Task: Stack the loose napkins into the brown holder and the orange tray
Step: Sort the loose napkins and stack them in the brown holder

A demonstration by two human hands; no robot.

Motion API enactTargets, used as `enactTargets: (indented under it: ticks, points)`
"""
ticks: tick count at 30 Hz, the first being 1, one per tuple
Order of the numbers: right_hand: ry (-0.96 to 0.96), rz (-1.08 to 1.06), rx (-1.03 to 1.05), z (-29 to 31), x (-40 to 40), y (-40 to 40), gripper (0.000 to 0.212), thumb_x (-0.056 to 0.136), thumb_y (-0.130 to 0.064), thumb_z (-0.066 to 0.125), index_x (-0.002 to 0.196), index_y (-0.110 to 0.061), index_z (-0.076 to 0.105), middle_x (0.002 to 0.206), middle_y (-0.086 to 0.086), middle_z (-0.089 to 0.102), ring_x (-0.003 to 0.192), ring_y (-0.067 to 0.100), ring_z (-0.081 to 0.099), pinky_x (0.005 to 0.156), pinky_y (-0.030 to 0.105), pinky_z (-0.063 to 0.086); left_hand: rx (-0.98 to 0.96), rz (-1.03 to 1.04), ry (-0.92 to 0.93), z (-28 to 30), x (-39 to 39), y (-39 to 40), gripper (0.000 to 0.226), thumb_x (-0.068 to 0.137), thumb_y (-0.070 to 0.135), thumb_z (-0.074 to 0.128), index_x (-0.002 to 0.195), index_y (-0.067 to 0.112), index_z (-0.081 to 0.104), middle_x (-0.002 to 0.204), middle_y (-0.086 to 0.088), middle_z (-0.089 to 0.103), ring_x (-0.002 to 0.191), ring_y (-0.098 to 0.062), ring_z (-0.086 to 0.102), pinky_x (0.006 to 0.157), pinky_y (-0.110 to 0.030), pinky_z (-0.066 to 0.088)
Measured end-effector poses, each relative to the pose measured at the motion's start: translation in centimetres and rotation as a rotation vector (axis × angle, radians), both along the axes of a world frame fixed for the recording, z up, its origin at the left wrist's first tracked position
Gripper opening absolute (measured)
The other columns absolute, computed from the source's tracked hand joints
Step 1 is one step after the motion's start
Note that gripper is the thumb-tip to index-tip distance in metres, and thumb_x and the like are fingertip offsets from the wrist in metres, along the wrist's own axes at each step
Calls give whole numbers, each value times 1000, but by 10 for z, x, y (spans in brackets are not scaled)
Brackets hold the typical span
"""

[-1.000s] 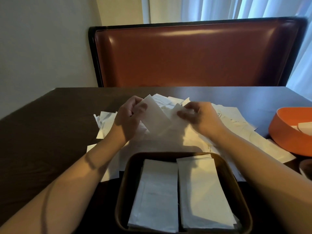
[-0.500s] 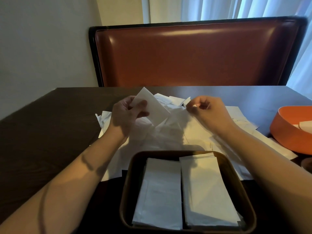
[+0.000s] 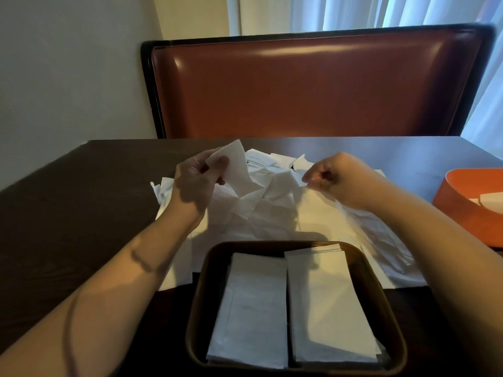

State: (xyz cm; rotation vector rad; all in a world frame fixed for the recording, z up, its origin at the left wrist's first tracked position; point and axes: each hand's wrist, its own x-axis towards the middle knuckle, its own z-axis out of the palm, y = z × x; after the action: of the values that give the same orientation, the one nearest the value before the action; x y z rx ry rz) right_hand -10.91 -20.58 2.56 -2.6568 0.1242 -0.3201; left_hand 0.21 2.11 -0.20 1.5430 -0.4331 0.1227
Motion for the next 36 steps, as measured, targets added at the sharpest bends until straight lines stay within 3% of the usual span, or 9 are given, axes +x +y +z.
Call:
enactTargets:
  ticks: [4, 8, 12, 15, 17, 21, 24, 31, 36]
  points:
    - [6, -7, -133, 5, -2, 0, 24, 97, -3, 54, 109, -13, 73, 102, -5, 60, 92, 17, 60, 86, 23, 45, -6, 52, 12, -1, -1, 1, 13, 87, 18, 73, 82, 30, 73, 59, 5, 63, 52, -9, 51, 67, -33, 52]
    - [-95, 21, -73, 1, 0, -1, 16, 100, -16, 55, 107, -16, 70, 109, 4, 59, 94, 20, 59, 88, 30, 49, 7, 44, -42, 0, -5, 0, 15, 91, 25, 69, 79, 32, 73, 64, 4, 66, 53, -12, 49, 62, -34, 47]
    - [-298, 137, 487, 7, -4, 6, 14, 98, -23, 57, 100, -20, 70, 95, -5, 71, 92, 12, 66, 82, 29, 55, 59, 50, -111, 2, -12, -2, 14, 96, 27, 61, 88, 35, 70, 72, 17, 70, 68, -8, 58, 69, -27, 54]
    - [-132, 383, 1039, 12, -14, 19, 12, 87, -20, 62, 94, -16, 71, 89, -1, 70, 86, 11, 65, 79, 22, 54, 75, 34, -127, 1, -13, -3, 16, 98, 27, 59, 97, 24, 74, 84, -3, 73, 79, -22, 61, 76, -36, 54]
    - [-47, 475, 1159, 13, -18, 29, 11, 85, -15, 63, 84, -17, 74, 84, 0, 69, 82, 11, 65, 75, 20, 55, 76, -1, -143, 0, -14, -3, 23, 99, 30, 55, 92, 20, 75, 87, -14, 72, 84, -35, 63, 79, -44, 54]
    - [-281, 325, 797, 6, -9, 51, 15, 86, -8, 70, 77, -21, 71, 73, -10, 71, 72, 2, 66, 69, 16, 53, 98, -136, -188, 2, -23, -5, 42, 100, 27, 47, 69, 11, 71, 75, -21, 66, 77, -40, 60, 71, -39, 52]
    - [-516, 237, 546, -5, 1, 57, 16, 84, -5, 75, 82, -21, 72, 75, -15, 68, 68, -3, 64, 66, 9, 50, 152, -166, -191, 2, -26, -10, 44, 104, 14, 43, 69, 6, 67, 69, -5, 70, 68, -19, 66, 68, -23, 51]
    - [-600, 190, 397, -12, 15, 52, 8, 85, -12, 75, 86, -18, 70, 100, -5, 64, 86, 4, 63, 74, 11, 53, 105, -209, -110, 5, -31, -11, 39, 104, 20, 41, 77, 13, 68, 76, -7, 69, 76, -16, 65, 74, -25, 55]
    - [-571, 247, 457, -10, 14, 50, 11, 85, -9, 73, 87, -20, 69, 84, -17, 66, 77, -5, 66, 68, 7, 51, 120, -293, -94, 8, -33, -10, 42, 101, 41, 46, 82, 13, 70, 85, -9, 71, 86, -21, 69, 80, -28, 56]
